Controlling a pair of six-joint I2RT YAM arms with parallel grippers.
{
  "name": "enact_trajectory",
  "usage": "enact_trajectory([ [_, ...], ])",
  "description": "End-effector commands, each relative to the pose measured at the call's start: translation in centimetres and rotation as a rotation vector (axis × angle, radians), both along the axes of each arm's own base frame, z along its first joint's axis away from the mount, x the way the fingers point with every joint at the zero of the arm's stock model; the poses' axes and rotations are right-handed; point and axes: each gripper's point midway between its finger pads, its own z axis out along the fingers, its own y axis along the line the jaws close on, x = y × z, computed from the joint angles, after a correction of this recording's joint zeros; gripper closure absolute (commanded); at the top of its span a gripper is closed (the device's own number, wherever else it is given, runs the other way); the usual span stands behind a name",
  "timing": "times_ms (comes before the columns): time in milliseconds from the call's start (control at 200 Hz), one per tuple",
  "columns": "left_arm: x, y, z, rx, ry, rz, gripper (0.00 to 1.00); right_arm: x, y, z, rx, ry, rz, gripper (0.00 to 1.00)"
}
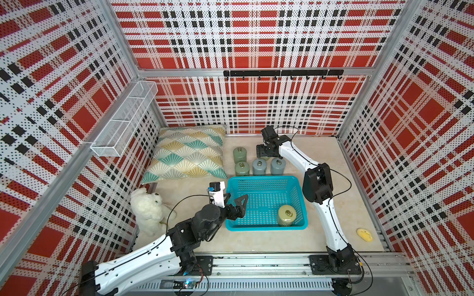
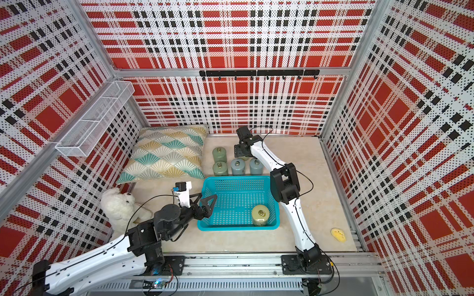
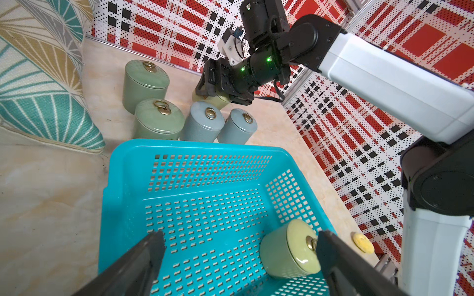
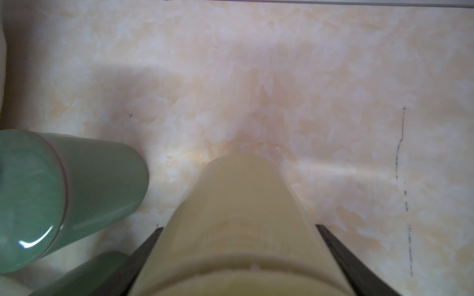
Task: Take the tea canister out of the basket
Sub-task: Place the tea canister at the center of the board.
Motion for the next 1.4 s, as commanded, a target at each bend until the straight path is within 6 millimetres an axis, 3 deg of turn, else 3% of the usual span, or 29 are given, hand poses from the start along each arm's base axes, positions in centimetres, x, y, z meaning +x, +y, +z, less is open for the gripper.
enact_trajectory([
  [0,0.1,-0.5,1.9,-0.031,-0.026,-0.01,0.01,1.6,2.6,2.8,0.066,-0.109,0.036,0.25],
  [241,0.2,-0.6,1.5,-0.018,-0.021,-0.007,0.01,1.0,3.5,1.3,0.043,-0.086,0.066,0.26],
  [837,0.2,-0.3,1.1,-0.006,-0.023,0.001,0.01,0.8,3.6,-2.5,0.007,-0.029,0.08,0.21],
  [1057,0.3,-0.3,1.0,-0.001,-0.02,0.002,0.01,0.9,3.8,-2.3,0.017,-0.033,0.084,0.09],
  [1398,0.3,-0.1,0.9,-0.003,-0.02,0.004,0.01,0.9,4.2,-1.7,0.045,-0.042,0.087,0.03],
])
